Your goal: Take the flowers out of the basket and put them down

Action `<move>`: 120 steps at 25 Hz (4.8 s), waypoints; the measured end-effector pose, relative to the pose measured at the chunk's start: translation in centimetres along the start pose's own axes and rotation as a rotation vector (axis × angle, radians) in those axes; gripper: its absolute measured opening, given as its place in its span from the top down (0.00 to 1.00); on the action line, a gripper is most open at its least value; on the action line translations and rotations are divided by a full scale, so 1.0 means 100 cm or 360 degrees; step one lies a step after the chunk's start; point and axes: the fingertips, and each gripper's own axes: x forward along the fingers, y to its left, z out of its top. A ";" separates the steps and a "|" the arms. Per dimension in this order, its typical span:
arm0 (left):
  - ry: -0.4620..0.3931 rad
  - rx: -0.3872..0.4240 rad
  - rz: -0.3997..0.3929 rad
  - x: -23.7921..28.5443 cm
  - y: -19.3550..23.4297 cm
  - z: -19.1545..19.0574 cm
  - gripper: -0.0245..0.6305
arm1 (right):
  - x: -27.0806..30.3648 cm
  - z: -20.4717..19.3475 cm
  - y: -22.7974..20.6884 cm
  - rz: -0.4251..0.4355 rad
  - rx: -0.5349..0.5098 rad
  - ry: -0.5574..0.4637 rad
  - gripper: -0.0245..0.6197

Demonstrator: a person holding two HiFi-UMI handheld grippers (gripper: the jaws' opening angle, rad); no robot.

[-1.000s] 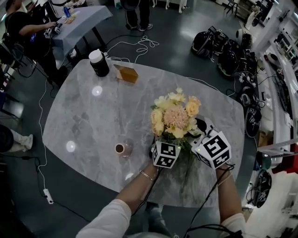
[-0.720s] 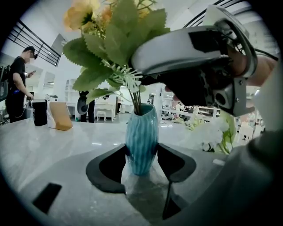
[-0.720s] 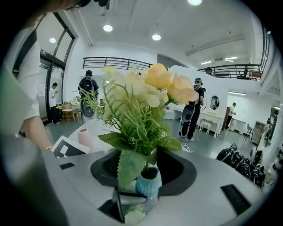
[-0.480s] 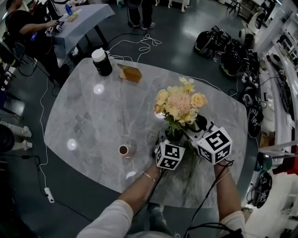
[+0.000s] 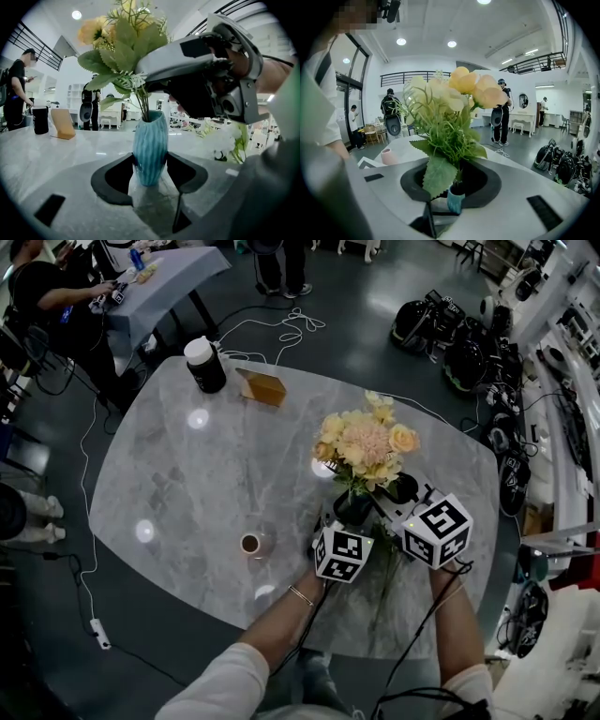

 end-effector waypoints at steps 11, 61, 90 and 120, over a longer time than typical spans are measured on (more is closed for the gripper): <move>-0.0016 -0.0012 -0.0013 0.000 -0.001 -0.004 0.60 | -0.003 0.010 0.008 -0.0015 -0.0044 -0.0046 0.83; -0.0155 0.0052 0.0051 -0.103 -0.031 0.097 0.60 | -0.157 0.148 0.010 -0.0380 0.0187 -0.0662 0.84; -0.0141 0.0113 -0.0108 -0.197 -0.187 0.095 0.95 | -0.325 -0.028 0.105 -0.0663 0.0612 -0.0449 0.84; 0.0214 0.0018 -0.0219 -0.162 -0.213 -0.002 0.95 | -0.304 -0.174 0.073 -0.0809 0.1246 -0.0082 0.85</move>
